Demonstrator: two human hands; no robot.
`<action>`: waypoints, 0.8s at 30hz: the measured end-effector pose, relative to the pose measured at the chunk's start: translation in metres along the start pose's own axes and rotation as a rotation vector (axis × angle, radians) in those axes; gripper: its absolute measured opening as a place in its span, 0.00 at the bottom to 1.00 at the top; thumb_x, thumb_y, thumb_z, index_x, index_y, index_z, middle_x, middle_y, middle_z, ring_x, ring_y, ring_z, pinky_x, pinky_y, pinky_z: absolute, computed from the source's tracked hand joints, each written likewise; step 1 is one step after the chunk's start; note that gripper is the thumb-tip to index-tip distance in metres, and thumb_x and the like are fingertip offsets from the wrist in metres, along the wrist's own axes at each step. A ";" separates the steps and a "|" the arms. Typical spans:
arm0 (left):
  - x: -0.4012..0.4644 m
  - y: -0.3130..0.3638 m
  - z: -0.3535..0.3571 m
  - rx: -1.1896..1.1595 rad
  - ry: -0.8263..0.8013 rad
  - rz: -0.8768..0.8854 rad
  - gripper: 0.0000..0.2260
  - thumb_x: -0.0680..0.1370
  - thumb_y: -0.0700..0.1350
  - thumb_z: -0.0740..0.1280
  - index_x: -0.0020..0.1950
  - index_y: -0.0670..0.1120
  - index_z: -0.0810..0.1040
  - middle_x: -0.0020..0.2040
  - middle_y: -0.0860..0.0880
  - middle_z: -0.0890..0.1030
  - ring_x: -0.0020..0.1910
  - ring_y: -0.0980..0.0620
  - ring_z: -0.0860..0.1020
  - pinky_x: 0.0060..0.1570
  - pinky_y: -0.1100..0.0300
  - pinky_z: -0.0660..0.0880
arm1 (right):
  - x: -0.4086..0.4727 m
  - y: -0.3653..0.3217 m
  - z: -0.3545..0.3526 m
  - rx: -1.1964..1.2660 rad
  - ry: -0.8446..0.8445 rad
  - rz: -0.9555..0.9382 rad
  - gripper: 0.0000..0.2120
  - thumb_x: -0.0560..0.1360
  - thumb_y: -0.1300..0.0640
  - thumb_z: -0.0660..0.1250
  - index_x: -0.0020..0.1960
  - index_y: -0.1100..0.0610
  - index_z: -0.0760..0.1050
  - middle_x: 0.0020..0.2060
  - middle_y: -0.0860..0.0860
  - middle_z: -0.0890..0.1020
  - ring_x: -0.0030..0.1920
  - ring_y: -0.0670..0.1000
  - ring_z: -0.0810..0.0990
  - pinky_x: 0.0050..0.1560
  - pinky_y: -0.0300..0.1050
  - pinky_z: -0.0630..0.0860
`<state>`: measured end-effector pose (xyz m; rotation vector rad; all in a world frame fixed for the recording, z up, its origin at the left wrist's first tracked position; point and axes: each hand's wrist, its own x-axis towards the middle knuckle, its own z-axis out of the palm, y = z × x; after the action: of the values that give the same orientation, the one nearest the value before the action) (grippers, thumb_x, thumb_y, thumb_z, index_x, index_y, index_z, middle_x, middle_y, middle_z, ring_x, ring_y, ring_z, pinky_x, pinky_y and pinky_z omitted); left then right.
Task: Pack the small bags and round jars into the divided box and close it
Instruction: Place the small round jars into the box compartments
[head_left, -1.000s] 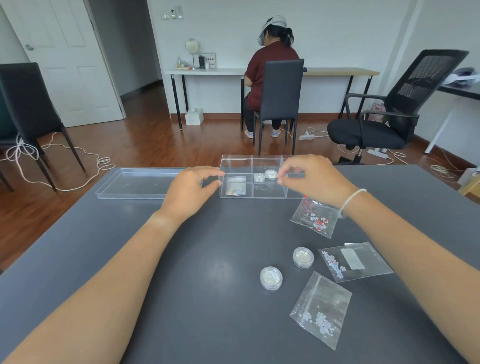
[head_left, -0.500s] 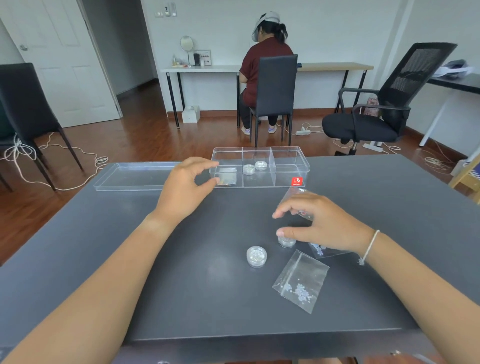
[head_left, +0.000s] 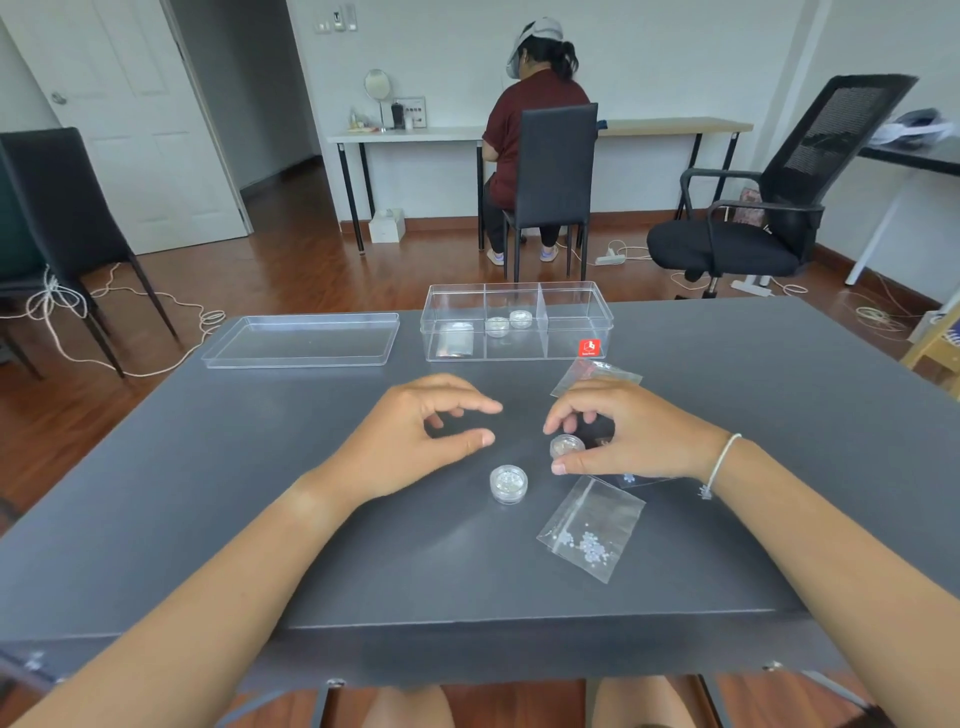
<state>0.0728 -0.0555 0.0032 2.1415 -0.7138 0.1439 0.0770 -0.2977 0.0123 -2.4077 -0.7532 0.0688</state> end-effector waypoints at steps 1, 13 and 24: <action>-0.002 0.002 0.002 -0.008 -0.030 0.005 0.11 0.69 0.48 0.72 0.49 0.60 0.80 0.47 0.59 0.79 0.44 0.59 0.74 0.44 0.63 0.71 | 0.000 0.000 0.000 0.001 0.001 0.004 0.10 0.63 0.47 0.73 0.41 0.41 0.74 0.38 0.41 0.75 0.42 0.39 0.70 0.42 0.26 0.65; -0.010 0.011 0.012 0.096 -0.232 0.049 0.14 0.66 0.51 0.75 0.50 0.56 0.80 0.47 0.59 0.80 0.50 0.58 0.74 0.55 0.68 0.67 | 0.001 0.005 -0.001 0.043 0.045 0.039 0.07 0.64 0.48 0.73 0.41 0.43 0.77 0.35 0.42 0.76 0.39 0.40 0.69 0.40 0.31 0.68; 0.003 0.008 0.005 0.081 -0.169 0.054 0.13 0.67 0.49 0.74 0.50 0.58 0.80 0.44 0.64 0.80 0.49 0.59 0.75 0.53 0.68 0.69 | 0.001 0.004 -0.009 0.091 0.121 0.015 0.09 0.66 0.51 0.72 0.42 0.40 0.75 0.39 0.41 0.76 0.41 0.44 0.71 0.46 0.36 0.70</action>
<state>0.0704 -0.0644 0.0061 2.2316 -0.8775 0.0206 0.0822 -0.3043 0.0172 -2.3083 -0.6624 -0.0352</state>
